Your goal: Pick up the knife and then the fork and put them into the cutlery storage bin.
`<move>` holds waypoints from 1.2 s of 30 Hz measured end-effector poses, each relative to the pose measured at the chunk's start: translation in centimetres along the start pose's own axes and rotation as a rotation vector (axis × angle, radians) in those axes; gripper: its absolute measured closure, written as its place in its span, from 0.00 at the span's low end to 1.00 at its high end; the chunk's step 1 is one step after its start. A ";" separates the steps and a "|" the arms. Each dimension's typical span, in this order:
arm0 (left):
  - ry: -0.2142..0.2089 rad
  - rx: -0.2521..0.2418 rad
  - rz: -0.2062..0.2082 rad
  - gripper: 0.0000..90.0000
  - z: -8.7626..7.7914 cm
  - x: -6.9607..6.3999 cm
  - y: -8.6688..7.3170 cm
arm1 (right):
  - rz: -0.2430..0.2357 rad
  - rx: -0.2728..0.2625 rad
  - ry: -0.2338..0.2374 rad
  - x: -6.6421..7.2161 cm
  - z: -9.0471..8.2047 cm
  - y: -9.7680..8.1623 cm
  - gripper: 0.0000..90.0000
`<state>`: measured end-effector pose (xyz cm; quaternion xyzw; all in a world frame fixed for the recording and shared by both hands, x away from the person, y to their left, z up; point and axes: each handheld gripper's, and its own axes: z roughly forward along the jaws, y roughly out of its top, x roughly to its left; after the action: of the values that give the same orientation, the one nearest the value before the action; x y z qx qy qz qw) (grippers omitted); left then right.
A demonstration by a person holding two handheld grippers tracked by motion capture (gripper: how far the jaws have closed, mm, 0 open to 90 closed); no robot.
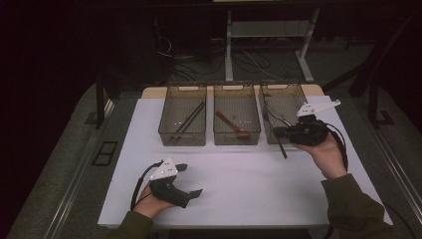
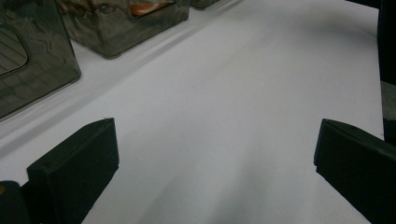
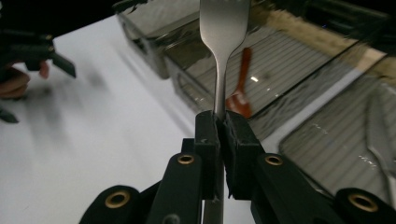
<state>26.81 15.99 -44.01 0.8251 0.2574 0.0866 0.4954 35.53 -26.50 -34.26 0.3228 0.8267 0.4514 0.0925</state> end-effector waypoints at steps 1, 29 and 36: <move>0.000 0.001 0.000 0.00 0.0 0.0 0.0 | 0.007 -0.013 -0.010 -0.2 -0.2 0.0 0.93; -0.007 0.000 -0.008 0.00 0.1 0.0 0.0 | 0.161 -0.148 -0.283 -10.2 -0.9 2.1 0.93; -0.007 -0.003 -0.011 0.00 0.2 -0.1 0.0 | 0.174 -0.044 -0.310 -11.5 0.7 0.4 0.93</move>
<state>26.83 15.82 -44.10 0.8234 0.2600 0.0815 0.4978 44.93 -32.92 -35.93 0.4568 0.7615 0.4205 0.1862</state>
